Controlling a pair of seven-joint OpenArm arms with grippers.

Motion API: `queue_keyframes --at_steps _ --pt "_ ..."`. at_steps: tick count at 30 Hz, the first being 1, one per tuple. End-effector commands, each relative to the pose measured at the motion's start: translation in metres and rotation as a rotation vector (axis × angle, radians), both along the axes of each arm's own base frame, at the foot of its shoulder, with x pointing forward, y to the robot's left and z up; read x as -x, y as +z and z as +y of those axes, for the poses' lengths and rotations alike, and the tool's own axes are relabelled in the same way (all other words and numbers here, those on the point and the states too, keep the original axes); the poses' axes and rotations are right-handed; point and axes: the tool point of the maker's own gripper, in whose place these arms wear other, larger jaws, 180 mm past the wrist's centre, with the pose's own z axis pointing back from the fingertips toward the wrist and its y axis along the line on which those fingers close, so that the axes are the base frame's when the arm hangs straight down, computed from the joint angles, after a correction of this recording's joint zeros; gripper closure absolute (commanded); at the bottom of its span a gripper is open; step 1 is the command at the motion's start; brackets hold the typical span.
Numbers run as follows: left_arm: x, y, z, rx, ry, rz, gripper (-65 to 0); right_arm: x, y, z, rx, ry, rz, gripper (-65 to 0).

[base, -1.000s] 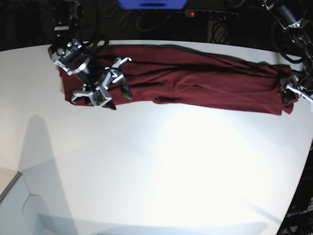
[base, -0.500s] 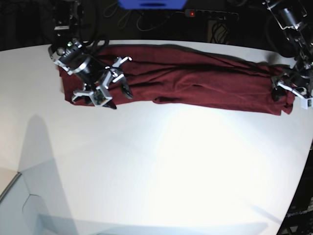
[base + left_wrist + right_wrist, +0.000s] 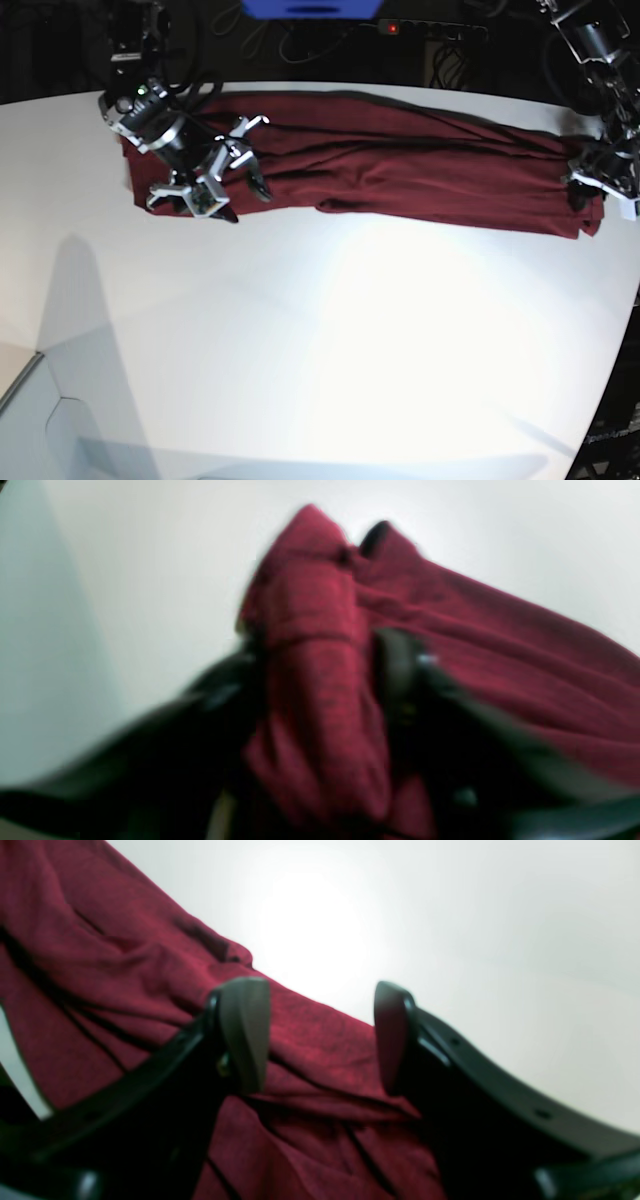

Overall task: Layout the t-shirt on the table in an organized manner, then fold the t-shirt properly
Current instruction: 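Adjust the shirt end with the left gripper to straighten the folded strip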

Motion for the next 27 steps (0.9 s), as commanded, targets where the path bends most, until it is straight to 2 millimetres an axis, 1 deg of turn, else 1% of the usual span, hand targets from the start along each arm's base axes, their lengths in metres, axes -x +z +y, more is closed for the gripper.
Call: queue_keyframes --at_steps 1,2,4,7,9,12,17,19,24,27 --pt "0.008 -0.010 -0.001 -0.011 -0.014 0.056 -18.0 -0.005 0.012 0.001 -0.028 -0.001 -0.040 -33.6" --pt "0.006 -0.009 0.000 -0.013 -0.006 0.032 -13.3 -0.005 0.012 0.001 -0.028 -0.001 -0.040 -33.6" --pt "0.006 -0.011 0.002 -0.008 0.014 0.002 -6.8 -0.005 0.012 0.001 -0.028 -0.001 -0.040 -33.6" --pt "0.008 -0.015 0.004 0.000 0.025 0.002 -0.3 -0.005 0.012 0.000 -0.027 -0.004 -0.041 -33.6" --pt "0.005 -0.010 0.005 -0.007 0.024 -0.012 0.0 -0.005 0.012 0.000 -0.027 -0.004 -0.041 -33.6" --pt "-0.004 0.008 0.011 -0.045 0.011 -0.051 0.0 -0.005 0.011 -0.001 -0.025 -0.006 -0.041 -33.6" --pt "-0.004 0.034 0.033 -0.084 0.065 -0.110 0.0 -0.005 0.011 -0.002 -0.024 -0.008 -0.041 -33.6" --pt "-0.005 0.042 0.039 -0.099 0.078 -0.130 0.0 -0.005 0.011 -0.002 -0.024 -0.008 -0.041 -33.6" --pt "-0.011 0.061 0.041 -0.137 0.067 -0.169 0.0 -0.005 0.011 -0.002 -0.022 -0.008 -0.040 -33.6" --pt "-0.018 0.080 0.037 -0.173 0.045 -0.208 0.0 -0.005 0.011 -0.002 -0.022 -0.008 -0.040 -33.6"
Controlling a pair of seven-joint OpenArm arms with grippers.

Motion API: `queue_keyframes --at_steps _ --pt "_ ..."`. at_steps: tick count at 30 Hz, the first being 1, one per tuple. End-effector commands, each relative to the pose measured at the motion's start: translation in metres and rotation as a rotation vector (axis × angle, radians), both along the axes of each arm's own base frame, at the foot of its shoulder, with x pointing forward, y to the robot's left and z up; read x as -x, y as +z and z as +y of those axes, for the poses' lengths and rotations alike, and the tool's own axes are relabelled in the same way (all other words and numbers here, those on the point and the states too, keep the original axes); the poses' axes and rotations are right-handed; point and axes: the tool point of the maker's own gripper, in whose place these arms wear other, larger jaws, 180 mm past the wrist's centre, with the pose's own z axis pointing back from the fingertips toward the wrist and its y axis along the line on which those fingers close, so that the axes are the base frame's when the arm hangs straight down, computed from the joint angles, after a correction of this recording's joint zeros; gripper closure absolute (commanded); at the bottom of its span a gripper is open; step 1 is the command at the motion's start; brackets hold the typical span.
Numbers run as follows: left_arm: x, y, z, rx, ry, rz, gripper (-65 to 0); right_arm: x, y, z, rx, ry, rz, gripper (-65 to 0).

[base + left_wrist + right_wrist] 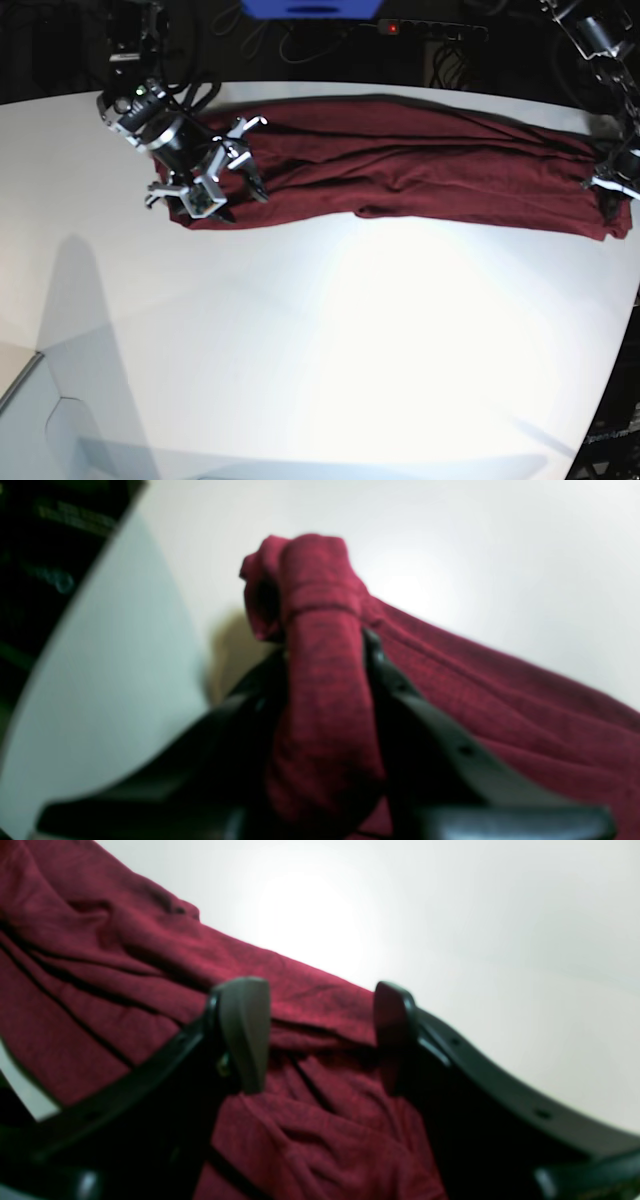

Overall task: Layout the t-shirt on the table in an organized manner, then fold the t-shirt properly
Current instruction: 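Adjust the shirt end with the left gripper to straighten the folded strip, then move the left gripper to the strip's middle and press the fabric flat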

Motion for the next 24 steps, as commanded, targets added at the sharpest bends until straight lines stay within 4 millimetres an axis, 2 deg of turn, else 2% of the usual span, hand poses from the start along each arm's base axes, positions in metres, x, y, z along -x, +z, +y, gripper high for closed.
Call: queue_keyframes --at_steps 1,5,10,12,17,24 --pt "-0.012 0.030 0.008 -0.051 -0.012 -0.067 0.0 -0.005 0.012 0.001 -0.026 0.000 -0.043 -33.6" --pt "-0.009 0.049 -0.009 -0.105 -0.061 -0.038 0.0 -0.007 0.013 0.001 -0.024 -0.001 -0.047 -33.6" --pt "-0.003 0.068 -0.051 -0.147 -0.116 -0.070 0.0 -0.008 0.014 0.001 -0.024 -0.001 -0.050 -33.6" --pt "0.004 0.069 -0.070 -0.144 -0.132 -0.057 0.0 -0.008 0.014 0.001 -0.025 -0.001 -0.050 -33.6" --pt "0.007 0.067 -0.121 -0.122 -0.227 -0.031 0.0 -0.008 0.015 0.001 -0.026 0.000 -0.052 -33.6" --pt "0.008 0.048 -0.210 -0.048 -0.448 0.001 -0.4 -0.008 0.015 0.003 -0.027 0.003 -0.052 -33.6"
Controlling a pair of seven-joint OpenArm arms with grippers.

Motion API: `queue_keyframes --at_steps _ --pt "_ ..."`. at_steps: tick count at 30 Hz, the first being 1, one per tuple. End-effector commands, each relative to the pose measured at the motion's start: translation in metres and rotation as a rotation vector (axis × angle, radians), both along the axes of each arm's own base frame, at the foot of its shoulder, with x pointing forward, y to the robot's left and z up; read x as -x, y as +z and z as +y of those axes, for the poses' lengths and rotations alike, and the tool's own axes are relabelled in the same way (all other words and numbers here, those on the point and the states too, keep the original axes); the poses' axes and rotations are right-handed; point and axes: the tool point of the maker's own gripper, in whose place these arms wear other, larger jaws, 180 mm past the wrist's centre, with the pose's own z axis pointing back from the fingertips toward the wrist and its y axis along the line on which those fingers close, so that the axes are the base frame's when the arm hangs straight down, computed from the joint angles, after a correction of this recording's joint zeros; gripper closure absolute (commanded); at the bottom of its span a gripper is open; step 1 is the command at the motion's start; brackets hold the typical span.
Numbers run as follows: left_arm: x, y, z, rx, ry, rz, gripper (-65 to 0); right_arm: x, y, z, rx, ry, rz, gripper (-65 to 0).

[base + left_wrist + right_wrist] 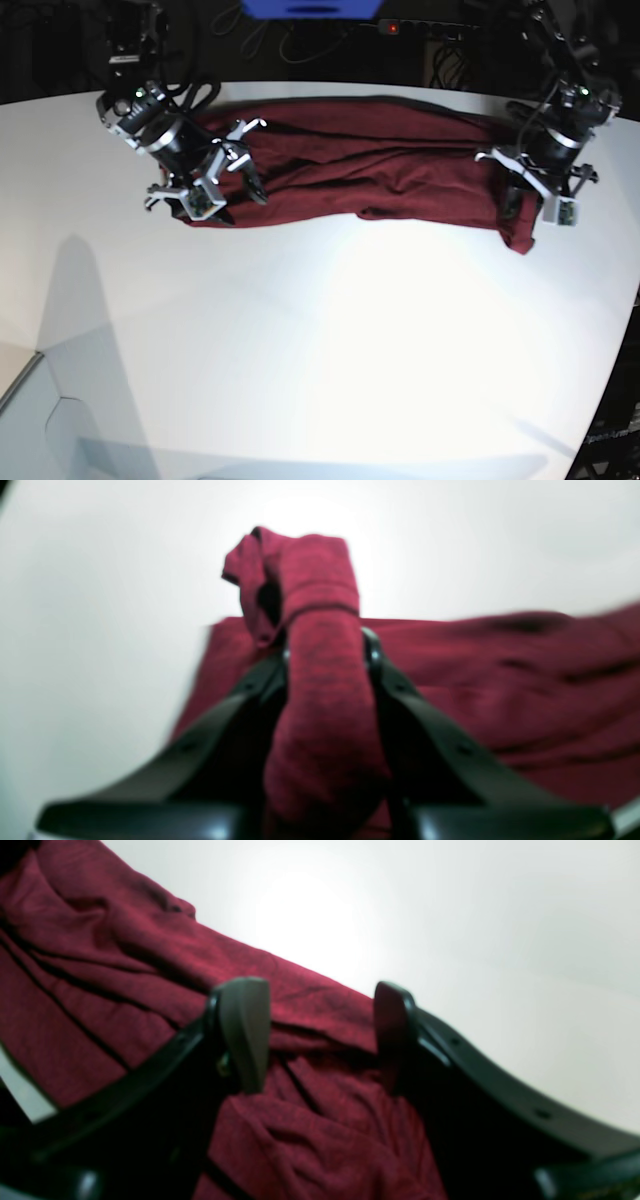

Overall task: Layout the t-shirt on the table in an organized manner, then fold the t-shirt properly
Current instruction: 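Move the left gripper to the strip's middle and press the fabric flat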

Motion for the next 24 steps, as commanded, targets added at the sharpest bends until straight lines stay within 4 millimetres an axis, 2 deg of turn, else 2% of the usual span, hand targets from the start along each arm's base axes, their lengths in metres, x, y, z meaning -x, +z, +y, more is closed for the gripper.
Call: queue_keyframes --at_steps 1,5,7,16,24 --pt "-0.004 0.010 -0.009 0.013 -0.026 -0.041 -0.4 -0.006 0.014 0.003 -0.029 0.002 -0.047 -33.6" --pt "-0.001 0.002 -0.046 0.049 -0.121 -0.017 -0.5 -0.006 0.014 0.002 -0.029 0.000 -0.047 -33.6" --pt "0.001 0.000 -0.059 0.062 -0.148 -0.008 -0.5 -0.006 0.014 0.002 -0.029 0.000 -0.047 -33.6" --pt "-0.004 -0.002 -0.097 0.122 -0.167 0.002 -0.5 -0.005 0.014 0.003 -0.030 0.003 -0.047 -33.6" --pt "-0.001 -0.008 -0.115 0.138 -0.195 0.027 -0.5 -0.006 0.014 0.002 -0.029 0.000 -0.047 -33.6"
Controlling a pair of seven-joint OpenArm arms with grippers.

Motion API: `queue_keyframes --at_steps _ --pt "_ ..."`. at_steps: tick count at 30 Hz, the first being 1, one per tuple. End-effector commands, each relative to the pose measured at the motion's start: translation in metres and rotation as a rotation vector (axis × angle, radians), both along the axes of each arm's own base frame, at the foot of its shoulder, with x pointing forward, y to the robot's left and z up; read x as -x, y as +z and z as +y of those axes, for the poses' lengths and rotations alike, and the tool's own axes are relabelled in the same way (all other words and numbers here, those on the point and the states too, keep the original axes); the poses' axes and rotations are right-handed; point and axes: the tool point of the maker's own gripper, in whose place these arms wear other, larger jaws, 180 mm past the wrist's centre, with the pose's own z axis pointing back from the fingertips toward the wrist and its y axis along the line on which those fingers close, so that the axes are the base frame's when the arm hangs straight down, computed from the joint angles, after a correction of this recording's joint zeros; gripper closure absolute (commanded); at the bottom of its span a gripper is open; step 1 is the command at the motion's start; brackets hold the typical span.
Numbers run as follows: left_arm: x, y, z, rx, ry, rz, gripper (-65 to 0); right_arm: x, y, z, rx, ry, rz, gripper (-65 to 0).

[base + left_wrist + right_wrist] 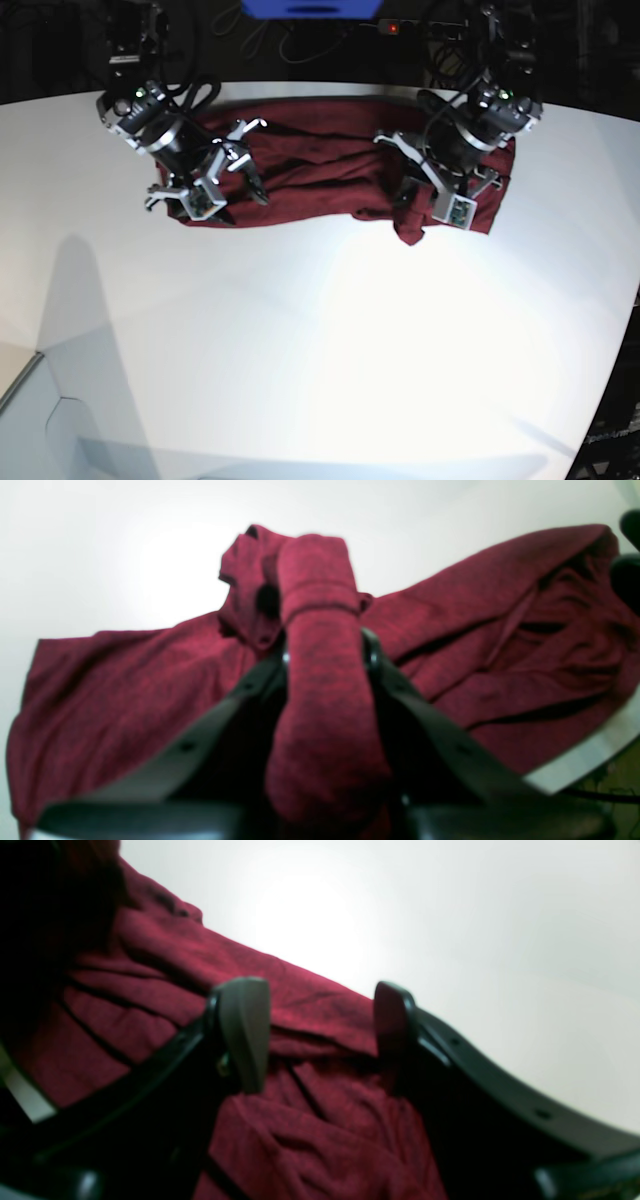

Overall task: Layout the t-shirt on the table in an organized manner, then fold the t-shirt properly
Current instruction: 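Move the left gripper to the strip's middle and press the fabric flat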

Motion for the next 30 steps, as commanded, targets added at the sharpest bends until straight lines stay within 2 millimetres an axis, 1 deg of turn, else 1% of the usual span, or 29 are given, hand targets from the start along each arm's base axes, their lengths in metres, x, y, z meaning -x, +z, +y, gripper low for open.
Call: queue_keyframes --at_steps 1,7,10,17,20,24,25,27,29,30 --pt "-0.006 0.011 -0.001 0.016 0.001 -0.045 -0.5 -0.005 0.013 0.002 -0.028 0.000 -0.046 -33.6" --pt "-0.004 0.009 -0.004 0.013 -0.015 -0.035 -0.5 -0.005 0.013 0.003 -0.028 0.002 -0.046 -33.6" --pt "-0.001 0.005 -0.003 -0.022 -0.025 -0.030 -0.5 -0.005 0.013 0.003 -0.029 0.003 -0.046 -33.6" --pt "0.008 -0.006 -0.021 -0.133 -0.113 -0.021 -0.6 -0.005 0.013 0.004 -0.029 0.005 -0.046 -33.6" --pt "0.010 -0.008 -0.028 -0.158 -0.140 -0.023 -4.9 -0.005 0.013 0.004 -0.029 0.005 -0.046 -33.6" --pt "0.009 -0.006 -0.032 -0.153 -0.148 -0.033 -17.8 -0.005 0.013 0.003 -0.029 0.003 -0.046 -33.6" --pt "0.009 -0.005 -0.033 -0.152 -0.147 -0.036 -19.9 -0.005 0.013 0.003 -0.029 0.003 -0.046 -33.6" --pt "0.008 -0.003 -0.033 -0.150 -0.148 -0.043 -23.0 -0.005 0.013 0.003 -0.029 0.003 -0.046 -33.6" --pt "0.008 0.000 -0.036 -0.143 -0.155 -0.051 -23.6 -0.005 0.013 0.003 -0.028 0.002 -0.046 -33.6" --pt "0.007 0.005 -0.036 -0.140 -0.154 -0.066 -23.6 -0.005 0.013 0.003 -0.028 0.002 -0.046 -33.6"
